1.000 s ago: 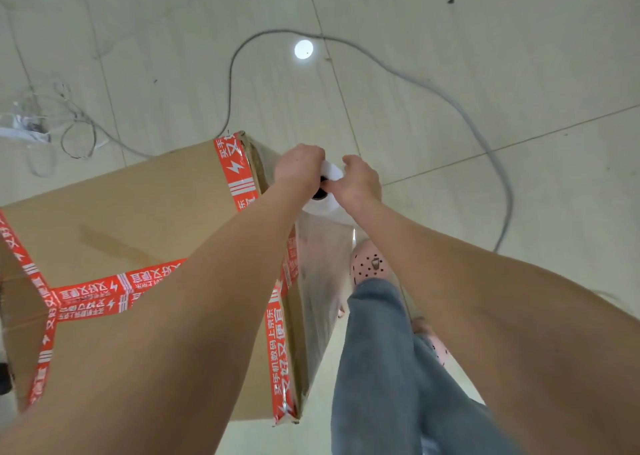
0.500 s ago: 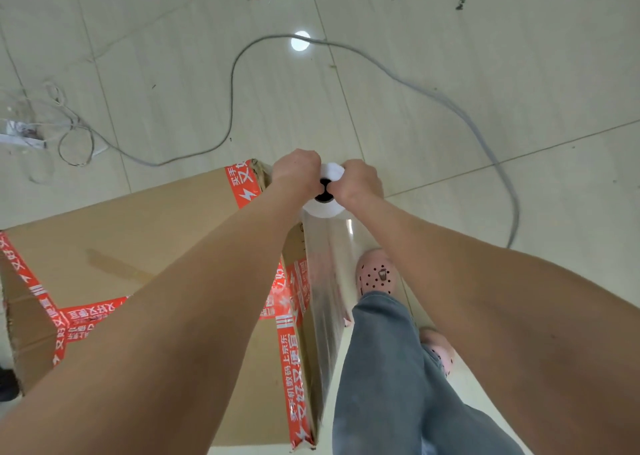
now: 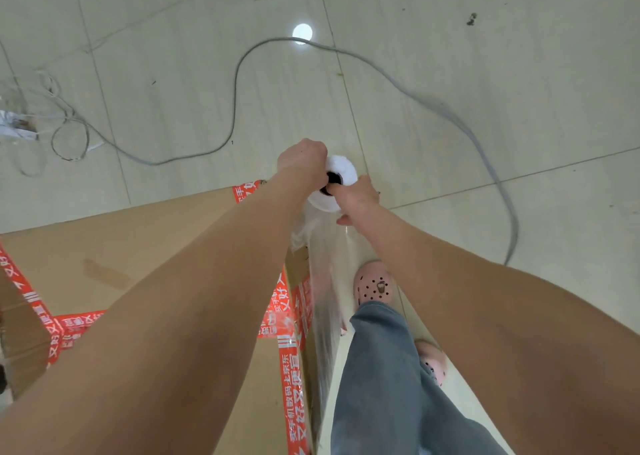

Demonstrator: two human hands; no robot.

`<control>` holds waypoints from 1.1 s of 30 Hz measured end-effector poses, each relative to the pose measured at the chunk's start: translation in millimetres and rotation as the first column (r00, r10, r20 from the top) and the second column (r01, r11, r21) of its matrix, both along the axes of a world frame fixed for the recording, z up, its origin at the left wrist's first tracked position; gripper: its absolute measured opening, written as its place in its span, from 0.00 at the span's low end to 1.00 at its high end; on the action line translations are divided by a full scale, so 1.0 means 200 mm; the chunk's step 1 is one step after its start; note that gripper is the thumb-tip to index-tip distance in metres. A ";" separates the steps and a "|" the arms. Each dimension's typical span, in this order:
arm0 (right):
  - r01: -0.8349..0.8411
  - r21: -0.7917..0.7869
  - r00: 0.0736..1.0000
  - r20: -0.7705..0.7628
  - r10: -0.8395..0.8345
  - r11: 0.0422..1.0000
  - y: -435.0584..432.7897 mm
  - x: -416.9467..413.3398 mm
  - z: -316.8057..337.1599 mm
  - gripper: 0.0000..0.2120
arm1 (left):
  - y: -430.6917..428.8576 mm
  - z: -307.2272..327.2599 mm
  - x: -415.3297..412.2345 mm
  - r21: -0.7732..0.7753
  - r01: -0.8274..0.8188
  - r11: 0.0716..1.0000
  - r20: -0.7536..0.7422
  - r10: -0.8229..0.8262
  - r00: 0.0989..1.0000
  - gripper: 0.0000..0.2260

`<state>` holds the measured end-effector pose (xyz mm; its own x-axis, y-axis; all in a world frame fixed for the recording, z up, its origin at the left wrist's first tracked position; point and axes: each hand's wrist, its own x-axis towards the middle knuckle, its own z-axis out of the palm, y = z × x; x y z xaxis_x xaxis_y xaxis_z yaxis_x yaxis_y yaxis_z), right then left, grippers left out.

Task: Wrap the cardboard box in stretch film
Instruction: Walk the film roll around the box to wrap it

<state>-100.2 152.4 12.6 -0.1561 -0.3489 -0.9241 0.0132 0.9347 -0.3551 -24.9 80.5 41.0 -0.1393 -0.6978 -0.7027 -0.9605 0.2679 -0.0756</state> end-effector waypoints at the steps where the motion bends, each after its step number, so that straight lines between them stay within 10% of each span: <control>1: -0.026 -0.009 1.000 -0.004 0.026 1.000 -0.03 0.01 0.00 0.30 | -0.02 0.00 0.01 0.010 -0.014 1.000 0.001 0.014 1.000 0.08; 9: -0.382 -0.091 0.892 -0.299 0.341 0.920 -0.21 0.08 0.00 0.08 | -0.13 -0.03 0.12 0.051 -0.094 0.994 -0.081 0.098 0.992 0.11; 15: -0.564 -0.075 0.757 -0.443 0.479 0.822 -0.32 0.05 0.07 0.10 | -0.20 0.02 0.14 0.016 -0.182 0.983 -0.131 0.183 0.974 0.09; 23: -0.436 -0.098 0.851 -0.368 0.375 0.894 -0.40 0.13 0.04 0.20 | -0.23 -0.02 0.24 0.034 -0.343 0.939 -0.094 0.345 0.934 0.09; 28: -0.122 0.049 0.992 -0.024 0.123 0.991 -0.41 0.15 0.02 0.31 | -0.26 -0.03 0.26 0.052 -0.384 0.922 -0.068 0.387 0.920 0.12; 33: -0.476 -0.010 0.868 -0.168 0.468 0.879 -0.51 0.19 0.02 0.17 | -0.30 -0.06 0.29 0.081 -0.391 0.917 -0.088 0.397 0.913 0.13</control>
<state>-61.7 50.9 16.4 -0.1009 -0.4620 -0.8811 -0.4844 0.7964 -0.3621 33.9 19.8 29.4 0.0660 -0.6674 -0.7418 -0.9906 -0.1330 0.0315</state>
